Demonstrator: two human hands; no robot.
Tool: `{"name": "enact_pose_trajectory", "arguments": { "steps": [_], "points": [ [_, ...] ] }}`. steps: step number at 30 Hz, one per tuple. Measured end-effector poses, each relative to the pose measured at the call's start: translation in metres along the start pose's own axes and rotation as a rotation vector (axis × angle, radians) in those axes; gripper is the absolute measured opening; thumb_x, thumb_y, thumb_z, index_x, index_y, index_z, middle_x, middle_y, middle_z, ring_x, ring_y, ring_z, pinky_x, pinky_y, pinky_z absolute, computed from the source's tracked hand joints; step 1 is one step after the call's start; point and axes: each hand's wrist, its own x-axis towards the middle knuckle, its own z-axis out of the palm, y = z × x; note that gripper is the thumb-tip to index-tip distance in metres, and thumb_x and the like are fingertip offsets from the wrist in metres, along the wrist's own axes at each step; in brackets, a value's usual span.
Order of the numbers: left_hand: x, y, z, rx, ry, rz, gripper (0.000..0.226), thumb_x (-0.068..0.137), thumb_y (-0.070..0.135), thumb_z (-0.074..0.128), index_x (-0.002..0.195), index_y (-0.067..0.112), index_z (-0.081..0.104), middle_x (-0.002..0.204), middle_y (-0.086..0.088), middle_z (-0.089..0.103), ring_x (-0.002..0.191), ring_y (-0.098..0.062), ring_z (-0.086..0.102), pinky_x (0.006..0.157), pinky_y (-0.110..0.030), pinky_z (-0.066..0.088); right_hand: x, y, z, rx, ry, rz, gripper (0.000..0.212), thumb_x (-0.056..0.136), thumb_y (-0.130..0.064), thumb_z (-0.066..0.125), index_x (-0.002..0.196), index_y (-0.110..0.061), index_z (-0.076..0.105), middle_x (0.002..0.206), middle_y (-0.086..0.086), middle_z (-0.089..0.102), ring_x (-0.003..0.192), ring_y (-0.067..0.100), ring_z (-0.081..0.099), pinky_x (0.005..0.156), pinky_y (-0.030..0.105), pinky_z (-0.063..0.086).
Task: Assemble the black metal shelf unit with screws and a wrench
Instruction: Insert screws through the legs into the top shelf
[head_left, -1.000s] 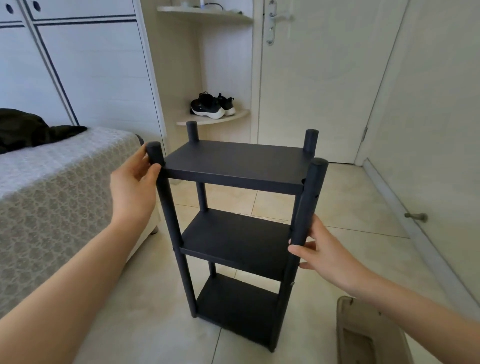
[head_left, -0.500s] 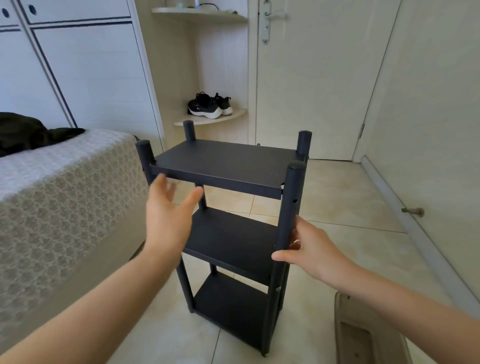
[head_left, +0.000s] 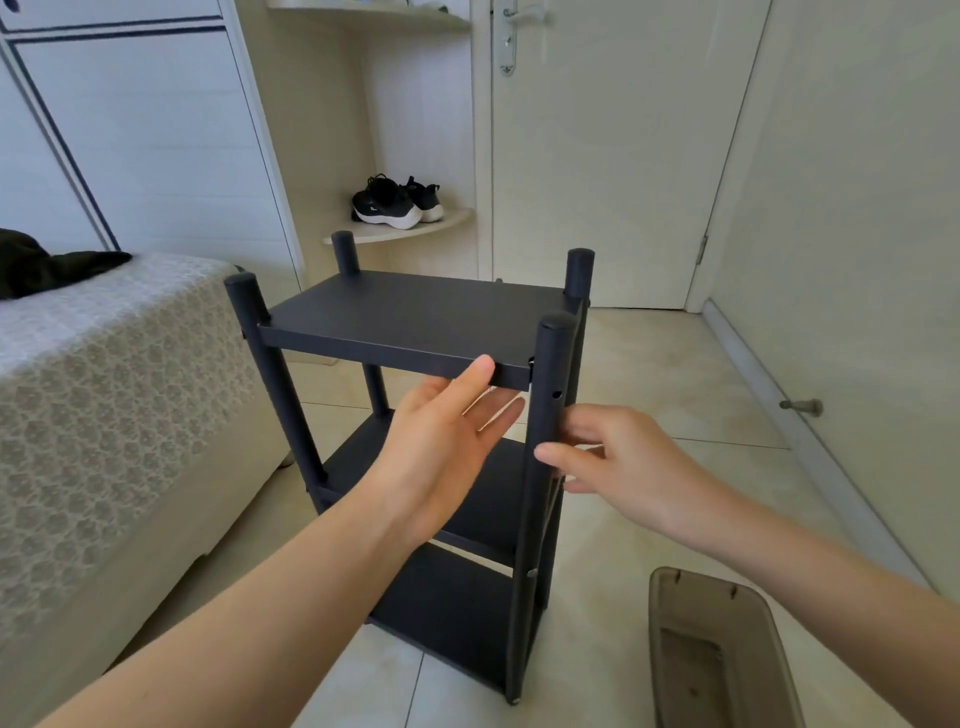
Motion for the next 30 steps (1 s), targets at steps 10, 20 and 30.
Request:
{"name": "enact_pose_trajectory", "arguments": {
  "steps": [10,20,30],
  "points": [
    [0.008,-0.015,0.003,0.094,-0.088,0.062,0.021,0.095,0.033,0.061,0.087,0.013,0.061,0.107,-0.011,0.076,0.104,-0.023,0.072,0.085,-0.029,0.057,-0.016,-0.017,-0.001,-0.387,0.0,-0.055,0.033,0.103,-0.034,0.04,0.127,-0.018,0.056,0.1,0.002,0.069,0.09,0.012,0.068,0.083,0.03,0.056],
    [0.01,-0.016,0.001,0.114,-0.131,0.064,0.023,0.096,0.036,0.061,0.089,0.014,0.065,0.111,-0.01,0.074,0.106,-0.023,0.071,0.086,-0.03,0.057,-0.012,-0.009,0.0,-0.302,0.025,-0.055,0.028,0.103,-0.033,0.045,0.122,-0.019,0.06,0.098,-0.001,0.07,0.085,0.009,0.071,0.083,0.026,0.056],
    [0.008,-0.012,-0.002,0.066,-0.118,0.007,0.026,0.094,0.031,0.064,0.085,0.009,0.054,0.108,-0.012,0.071,0.108,-0.025,0.071,0.089,-0.034,0.057,-0.014,0.013,-0.007,-0.074,0.0,-0.052,0.025,0.096,-0.029,0.06,0.119,-0.023,0.064,0.107,-0.012,0.07,0.101,0.0,0.064,0.086,0.014,0.05]
  ]
}}
